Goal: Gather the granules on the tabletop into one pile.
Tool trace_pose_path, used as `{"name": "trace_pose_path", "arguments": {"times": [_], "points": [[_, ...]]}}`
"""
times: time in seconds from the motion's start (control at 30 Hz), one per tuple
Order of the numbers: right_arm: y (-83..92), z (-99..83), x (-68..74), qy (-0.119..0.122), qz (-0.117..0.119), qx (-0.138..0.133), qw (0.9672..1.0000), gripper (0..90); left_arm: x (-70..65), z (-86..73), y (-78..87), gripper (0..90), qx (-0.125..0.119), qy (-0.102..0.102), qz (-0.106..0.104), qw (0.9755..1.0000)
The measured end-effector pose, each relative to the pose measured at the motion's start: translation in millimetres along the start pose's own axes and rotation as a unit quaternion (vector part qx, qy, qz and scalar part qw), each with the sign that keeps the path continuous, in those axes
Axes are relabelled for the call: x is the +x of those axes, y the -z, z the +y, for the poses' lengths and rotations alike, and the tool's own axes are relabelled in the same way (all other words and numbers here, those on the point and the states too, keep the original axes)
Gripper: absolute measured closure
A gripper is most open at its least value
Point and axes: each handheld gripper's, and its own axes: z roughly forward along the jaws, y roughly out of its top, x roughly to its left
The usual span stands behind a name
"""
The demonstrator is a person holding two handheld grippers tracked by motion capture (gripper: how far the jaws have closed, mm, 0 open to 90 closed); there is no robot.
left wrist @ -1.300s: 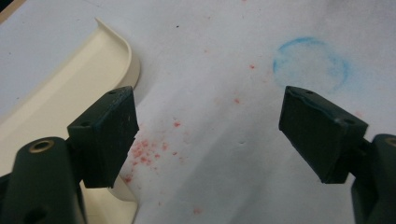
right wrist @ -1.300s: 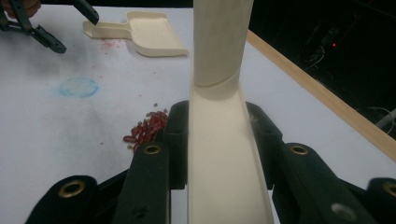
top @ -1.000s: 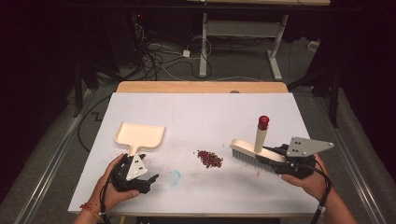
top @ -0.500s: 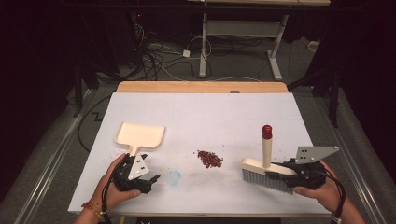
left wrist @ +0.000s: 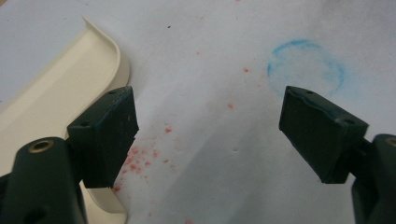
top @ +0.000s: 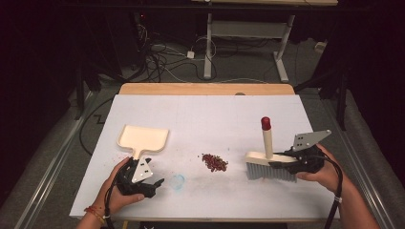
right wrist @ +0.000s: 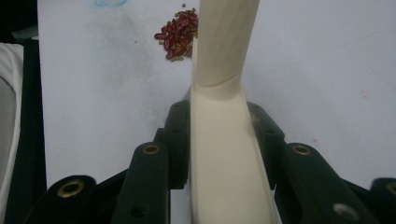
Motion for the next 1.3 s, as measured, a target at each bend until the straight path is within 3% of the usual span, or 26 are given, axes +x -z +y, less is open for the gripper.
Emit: {"name": "trace_pose_path", "arguments": {"times": [0.17,0.33,0.43,0.5,0.53,0.63,0.7,0.73,0.83,0.9,1.0,1.13,1.3], "points": [[-8.1,3.1,-14.9,0.000,-0.023,-0.003,0.9997,58.7,-0.1,-0.3,-1.1,18.4,0.002,-0.003,0.002,1.0000],[-13.4,8.3,-25.5,-0.009,-0.099,-0.013,0.9950,48.4,-1.1,-0.7,-1.5,18.4,0.005,-0.002,0.000,1.0000],[-12.1,7.3,-34.6,-0.030,-0.136,-0.033,0.9897,45.9,-1.8,-0.2,-2.7,18.4,0.009,-0.003,0.003,1.0000],[-9.4,5.5,-37.7,-0.040,-0.181,-0.035,0.9821,46.5,-2.2,0.0,-3.1,18.4,0.009,-0.004,0.002,0.9999],[-7.3,3.7,-39.8,-0.046,-0.186,-0.039,0.9807,47.3,-2.3,0.0,-3.2,18.4,0.009,-0.004,0.002,0.9999],[-2.9,-0.3,-41.5,-0.052,-0.231,-0.033,0.9709,48.8,-2.2,0.4,-3.1,18.4,0.010,-0.006,0.003,0.9999],[-2.0,-2.9,-39.5,-0.062,-0.238,-0.028,0.9690,51.1,-2.4,0.7,-2.3,18.4,0.008,-0.006,0.004,0.9999],[-3.0,-4.5,-36.8,-0.065,-0.248,-0.019,0.9663,51.6,-2.5,0.8,-1.5,18.4,0.007,-0.006,0.004,0.9999],[-10.8,-14.4,-22.5,-0.068,-0.257,0.020,0.9637,52.1,-3.2,0.2,0.9,18.4,0.004,-0.005,0.007,1.0000],[-16.3,-23.5,-10.9,-0.060,-0.255,0.039,0.9643,51.3,-4.3,-0.1,2.6,18.4,0.006,-0.010,0.010,0.9999],[-19.8,-35.4,-2.2,-0.078,-0.253,0.050,0.9630,47.9,-5.5,-0.3,4.1,18.4,0.002,-0.008,0.009,0.9999],[-23.6,-47.7,1.4,-0.084,-0.281,0.083,0.9525,43.8,-4.8,-0.1,3.9,18.4,0.001,-0.010,0.008,0.9999],[-21.4,-53.0,-2.2,-0.081,-0.292,0.088,0.9490,42.7,-5.1,1.2,3.0,18.4,0.000,-0.012,0.007,0.9999]]}}
